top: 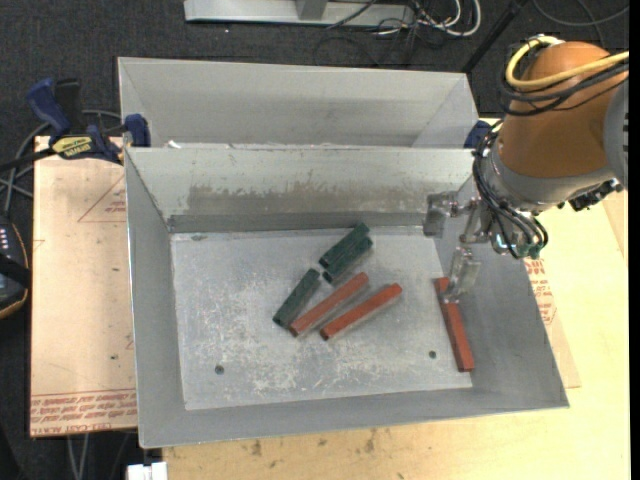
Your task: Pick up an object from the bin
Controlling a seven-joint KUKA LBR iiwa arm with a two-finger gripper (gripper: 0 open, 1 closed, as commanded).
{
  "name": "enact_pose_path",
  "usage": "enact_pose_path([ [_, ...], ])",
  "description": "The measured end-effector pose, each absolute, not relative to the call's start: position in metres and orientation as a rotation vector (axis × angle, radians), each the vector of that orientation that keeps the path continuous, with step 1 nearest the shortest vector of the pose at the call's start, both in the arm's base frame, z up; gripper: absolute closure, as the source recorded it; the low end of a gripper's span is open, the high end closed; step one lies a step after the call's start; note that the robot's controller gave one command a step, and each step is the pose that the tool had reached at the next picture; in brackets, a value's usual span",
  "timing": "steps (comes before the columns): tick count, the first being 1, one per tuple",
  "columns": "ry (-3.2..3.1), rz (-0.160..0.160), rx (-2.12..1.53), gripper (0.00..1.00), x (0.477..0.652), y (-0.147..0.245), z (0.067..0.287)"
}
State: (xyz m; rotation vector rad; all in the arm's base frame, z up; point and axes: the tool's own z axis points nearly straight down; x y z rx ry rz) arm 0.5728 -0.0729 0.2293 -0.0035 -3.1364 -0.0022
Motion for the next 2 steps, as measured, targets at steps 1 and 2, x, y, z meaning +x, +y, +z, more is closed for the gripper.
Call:
enact_pose_path([
  [1,-3.143,-0.003,0.051,0.00,0.631,-0.024,0.073],
  [2,-3.077,-0.005,0.657,0.00,0.615,0.063,0.103],
])
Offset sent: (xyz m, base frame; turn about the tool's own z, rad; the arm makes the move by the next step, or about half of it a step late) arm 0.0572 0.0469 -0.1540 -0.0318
